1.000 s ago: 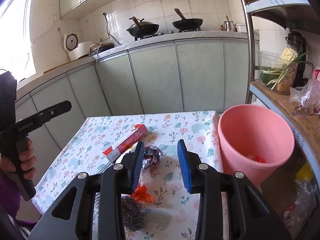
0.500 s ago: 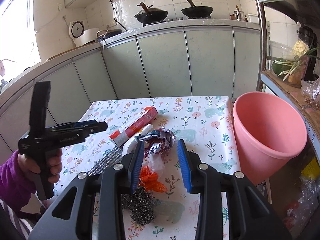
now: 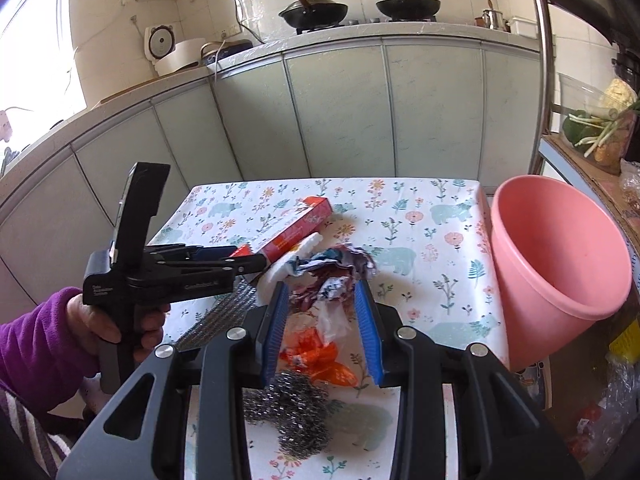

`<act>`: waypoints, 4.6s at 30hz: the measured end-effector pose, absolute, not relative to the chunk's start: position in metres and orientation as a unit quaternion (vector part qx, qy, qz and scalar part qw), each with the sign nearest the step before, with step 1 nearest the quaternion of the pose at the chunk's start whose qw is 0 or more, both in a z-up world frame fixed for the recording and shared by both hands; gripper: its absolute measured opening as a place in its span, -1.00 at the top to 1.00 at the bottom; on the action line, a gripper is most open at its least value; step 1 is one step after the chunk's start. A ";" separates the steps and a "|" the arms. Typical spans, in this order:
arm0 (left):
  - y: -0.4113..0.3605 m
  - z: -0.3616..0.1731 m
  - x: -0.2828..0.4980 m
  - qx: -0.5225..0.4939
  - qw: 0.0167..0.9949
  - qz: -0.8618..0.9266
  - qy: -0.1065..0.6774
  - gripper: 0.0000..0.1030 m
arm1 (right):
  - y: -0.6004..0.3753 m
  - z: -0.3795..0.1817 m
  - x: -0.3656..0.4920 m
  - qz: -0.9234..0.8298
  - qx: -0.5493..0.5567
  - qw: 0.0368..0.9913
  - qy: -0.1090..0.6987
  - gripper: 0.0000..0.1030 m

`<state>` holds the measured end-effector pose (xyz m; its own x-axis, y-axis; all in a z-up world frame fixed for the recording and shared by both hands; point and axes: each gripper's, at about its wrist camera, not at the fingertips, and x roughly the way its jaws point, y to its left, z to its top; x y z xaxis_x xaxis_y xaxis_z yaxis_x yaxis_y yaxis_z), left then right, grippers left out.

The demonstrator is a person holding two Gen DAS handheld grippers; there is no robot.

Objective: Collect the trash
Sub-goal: 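Move the left tool to the red-and-white box while the right tool approaches the white foam strip, then grasp the red-and-white box with the left tool while the right tool grasps the white foam strip, then carry the box and foam strip to the pink bucket and release them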

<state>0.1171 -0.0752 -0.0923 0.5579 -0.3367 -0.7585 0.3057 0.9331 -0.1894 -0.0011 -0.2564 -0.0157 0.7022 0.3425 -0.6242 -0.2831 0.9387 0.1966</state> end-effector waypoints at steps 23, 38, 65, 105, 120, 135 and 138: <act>-0.001 -0.063 0.083 -0.035 0.923 -0.135 0.360 0.23 | -0.177 -0.064 0.085 0.158 0.050 0.850 0.500 0.32; 0.015 -0.089 0.080 -0.036 0.892 -0.132 0.430 0.15 | -0.161 -0.074 0.111 0.136 0.035 0.857 0.495 0.40; -0.002 -0.093 0.124 0.023 0.868 -0.133 0.478 0.18 | -0.169 -0.078 0.129 0.153 0.113 0.820 0.540 0.40; -0.057 0.043 0.074 -0.010 0.947 -0.169 0.272 0.22 | -0.225 0.033 0.066 0.154 0.095 0.933 0.312 0.51; -0.216 0.051 0.102 0.015 0.909 -0.301 0.288 0.22 | -0.378 0.026 0.044 -0.003 0.168 0.947 0.275 0.51; -0.359 0.006 0.150 0.075 0.862 -0.353 0.357 0.22 | -0.460 -0.039 0.064 -0.087 0.224 0.916 0.320 0.51; -0.373 -0.004 0.162 0.082 0.859 -0.348 0.365 0.22 | -0.460 -0.045 0.070 -0.088 0.223 0.915 0.324 0.51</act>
